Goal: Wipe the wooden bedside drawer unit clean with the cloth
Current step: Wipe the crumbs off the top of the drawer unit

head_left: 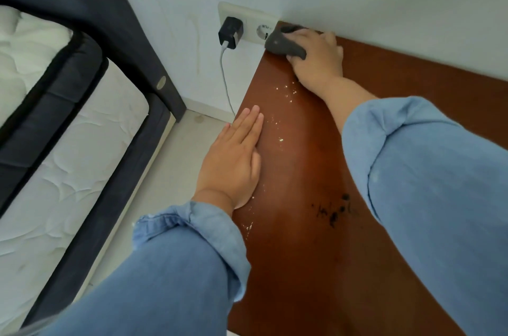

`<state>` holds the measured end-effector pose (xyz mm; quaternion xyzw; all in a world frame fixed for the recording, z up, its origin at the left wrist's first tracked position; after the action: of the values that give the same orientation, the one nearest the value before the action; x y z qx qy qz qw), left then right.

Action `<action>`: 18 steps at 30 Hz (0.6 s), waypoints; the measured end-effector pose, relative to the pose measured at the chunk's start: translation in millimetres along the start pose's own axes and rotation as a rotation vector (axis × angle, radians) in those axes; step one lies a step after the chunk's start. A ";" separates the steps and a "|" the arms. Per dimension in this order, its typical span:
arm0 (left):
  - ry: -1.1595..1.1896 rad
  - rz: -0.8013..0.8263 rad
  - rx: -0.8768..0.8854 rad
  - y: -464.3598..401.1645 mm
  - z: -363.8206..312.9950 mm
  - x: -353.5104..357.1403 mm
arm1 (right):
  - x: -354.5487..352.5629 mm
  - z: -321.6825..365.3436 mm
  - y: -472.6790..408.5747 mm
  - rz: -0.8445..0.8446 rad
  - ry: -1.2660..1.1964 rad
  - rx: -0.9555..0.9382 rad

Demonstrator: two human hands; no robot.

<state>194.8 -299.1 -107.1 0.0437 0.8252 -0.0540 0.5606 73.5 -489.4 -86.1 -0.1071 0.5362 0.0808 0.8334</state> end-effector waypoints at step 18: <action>0.072 -0.035 -0.026 79.6 2.9 -22.6 | 6.0 32.1 97.2 -0.026 -0.019 0.015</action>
<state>216.4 -220.9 -90.3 0.0237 0.8460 -0.0513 0.5302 79.8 -387.1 -87.6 -0.1071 0.5272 0.0670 0.8403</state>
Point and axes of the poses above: each hand's wrist, its own y-axis away from the middle knuckle, its own x-axis out of the palm, z = x × y, the point moved 8 cm from there along -y, towards the middle knuckle, and after that the axes turned 4 degrees about -x, right-handed, at the moved point
